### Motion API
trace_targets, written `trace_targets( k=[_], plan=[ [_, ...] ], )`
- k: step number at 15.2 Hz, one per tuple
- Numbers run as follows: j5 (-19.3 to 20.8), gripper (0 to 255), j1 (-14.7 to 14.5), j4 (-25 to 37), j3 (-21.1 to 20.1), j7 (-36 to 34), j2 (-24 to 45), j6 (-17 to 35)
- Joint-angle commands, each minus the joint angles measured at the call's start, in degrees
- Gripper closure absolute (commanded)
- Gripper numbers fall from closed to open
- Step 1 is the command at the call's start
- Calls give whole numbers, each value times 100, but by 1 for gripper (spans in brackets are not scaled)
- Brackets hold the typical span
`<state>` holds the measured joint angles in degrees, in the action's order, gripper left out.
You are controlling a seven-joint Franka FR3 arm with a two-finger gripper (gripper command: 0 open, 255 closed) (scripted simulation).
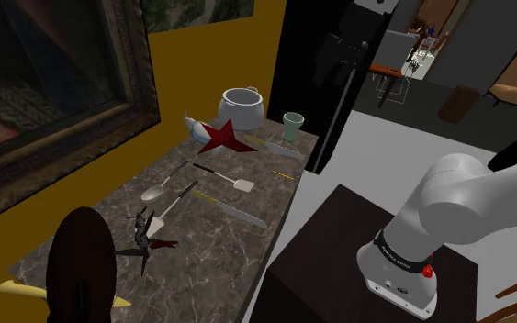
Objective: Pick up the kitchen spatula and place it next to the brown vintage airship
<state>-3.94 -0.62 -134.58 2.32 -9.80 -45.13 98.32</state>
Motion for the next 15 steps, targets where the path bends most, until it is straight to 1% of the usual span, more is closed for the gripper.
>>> trace_targets(
  k=[1,8,15],
  plan=[
    [0,0,0,0,0,0,0,0],
    [55,0,-140,-444,69,464,962,1311],
    [57,0,-288,-504,135,922,2249,2563]
  ],
)
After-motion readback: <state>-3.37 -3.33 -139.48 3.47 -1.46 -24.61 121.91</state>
